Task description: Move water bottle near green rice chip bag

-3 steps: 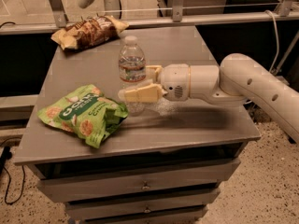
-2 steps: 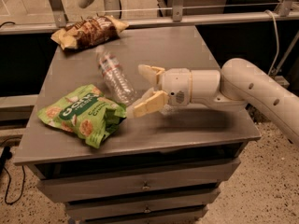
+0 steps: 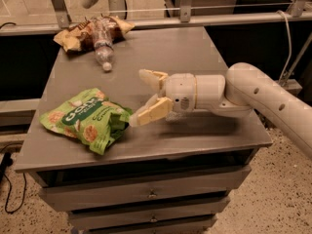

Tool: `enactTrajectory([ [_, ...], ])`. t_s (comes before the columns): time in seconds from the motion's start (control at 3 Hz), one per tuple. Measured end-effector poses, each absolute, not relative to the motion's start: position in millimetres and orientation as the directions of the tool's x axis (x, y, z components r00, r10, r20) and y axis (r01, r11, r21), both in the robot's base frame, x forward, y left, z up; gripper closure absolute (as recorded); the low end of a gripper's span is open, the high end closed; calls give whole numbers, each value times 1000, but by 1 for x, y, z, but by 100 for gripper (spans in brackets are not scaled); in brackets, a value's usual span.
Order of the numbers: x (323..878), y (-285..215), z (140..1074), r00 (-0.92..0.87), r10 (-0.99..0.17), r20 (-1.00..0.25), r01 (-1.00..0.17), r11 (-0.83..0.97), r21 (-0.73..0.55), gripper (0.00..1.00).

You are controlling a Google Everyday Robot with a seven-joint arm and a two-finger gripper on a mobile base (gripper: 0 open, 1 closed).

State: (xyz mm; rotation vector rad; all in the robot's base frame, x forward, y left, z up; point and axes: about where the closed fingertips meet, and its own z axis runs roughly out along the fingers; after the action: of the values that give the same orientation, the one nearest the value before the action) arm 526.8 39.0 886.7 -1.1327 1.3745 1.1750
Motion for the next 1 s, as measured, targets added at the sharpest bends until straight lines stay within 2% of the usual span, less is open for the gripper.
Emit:
enactTrajectory([
  [0.67,541,44,893,-46,-70,-997,-996,85,40,0],
  [1.0,573,36,899,11,-106,-994,-990,139,-26,0],
])
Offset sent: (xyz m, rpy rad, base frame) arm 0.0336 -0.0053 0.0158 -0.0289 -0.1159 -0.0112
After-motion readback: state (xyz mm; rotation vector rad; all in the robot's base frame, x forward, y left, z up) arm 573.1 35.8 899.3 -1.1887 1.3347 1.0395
